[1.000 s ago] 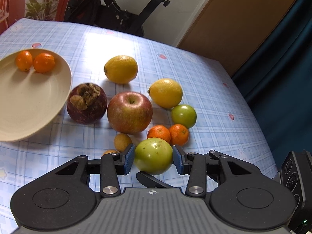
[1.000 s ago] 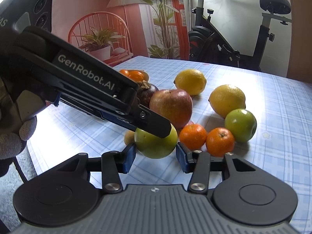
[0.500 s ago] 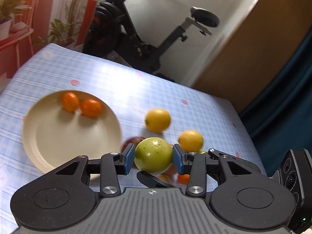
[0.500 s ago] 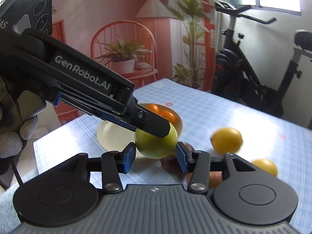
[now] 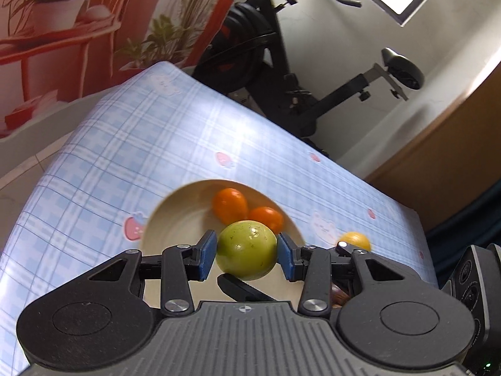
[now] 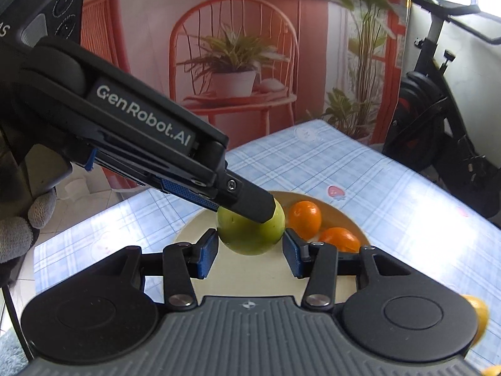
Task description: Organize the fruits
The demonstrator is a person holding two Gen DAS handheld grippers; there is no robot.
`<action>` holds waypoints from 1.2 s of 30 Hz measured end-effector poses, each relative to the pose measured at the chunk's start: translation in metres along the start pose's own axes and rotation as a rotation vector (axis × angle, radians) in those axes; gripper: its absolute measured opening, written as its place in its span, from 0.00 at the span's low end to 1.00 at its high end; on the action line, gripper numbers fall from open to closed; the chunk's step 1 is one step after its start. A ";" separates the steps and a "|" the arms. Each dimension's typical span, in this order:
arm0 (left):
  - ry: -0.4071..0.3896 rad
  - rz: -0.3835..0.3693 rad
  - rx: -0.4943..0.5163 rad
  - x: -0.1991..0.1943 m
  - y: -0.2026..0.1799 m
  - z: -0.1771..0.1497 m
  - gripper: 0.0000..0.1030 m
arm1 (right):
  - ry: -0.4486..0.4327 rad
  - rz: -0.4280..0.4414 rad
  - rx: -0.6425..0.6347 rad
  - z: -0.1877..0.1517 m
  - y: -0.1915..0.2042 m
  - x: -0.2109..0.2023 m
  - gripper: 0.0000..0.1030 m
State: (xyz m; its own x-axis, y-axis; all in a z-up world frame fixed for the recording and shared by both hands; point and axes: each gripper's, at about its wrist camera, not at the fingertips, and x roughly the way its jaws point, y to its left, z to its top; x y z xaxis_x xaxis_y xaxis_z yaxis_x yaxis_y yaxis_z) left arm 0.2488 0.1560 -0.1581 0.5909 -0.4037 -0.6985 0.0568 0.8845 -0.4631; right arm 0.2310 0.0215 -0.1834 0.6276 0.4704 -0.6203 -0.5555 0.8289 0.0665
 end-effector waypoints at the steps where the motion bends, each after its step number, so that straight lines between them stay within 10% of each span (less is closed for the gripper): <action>1: 0.004 0.003 -0.005 0.005 0.004 0.002 0.43 | 0.011 -0.006 -0.008 0.001 -0.002 0.008 0.47; 22: 0.014 0.032 -0.042 0.038 0.038 0.017 0.42 | 0.079 -0.045 0.024 0.001 -0.011 0.058 0.47; 36: -0.078 0.134 0.010 0.013 0.002 0.016 0.38 | 0.040 -0.081 0.070 -0.014 -0.015 -0.010 0.47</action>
State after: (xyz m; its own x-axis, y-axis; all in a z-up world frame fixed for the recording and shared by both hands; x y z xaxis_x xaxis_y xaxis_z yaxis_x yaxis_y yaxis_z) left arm 0.2700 0.1567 -0.1594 0.6548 -0.2628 -0.7087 -0.0192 0.9315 -0.3632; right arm 0.2259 -0.0001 -0.1892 0.6460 0.3897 -0.6563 -0.4637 0.8834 0.0680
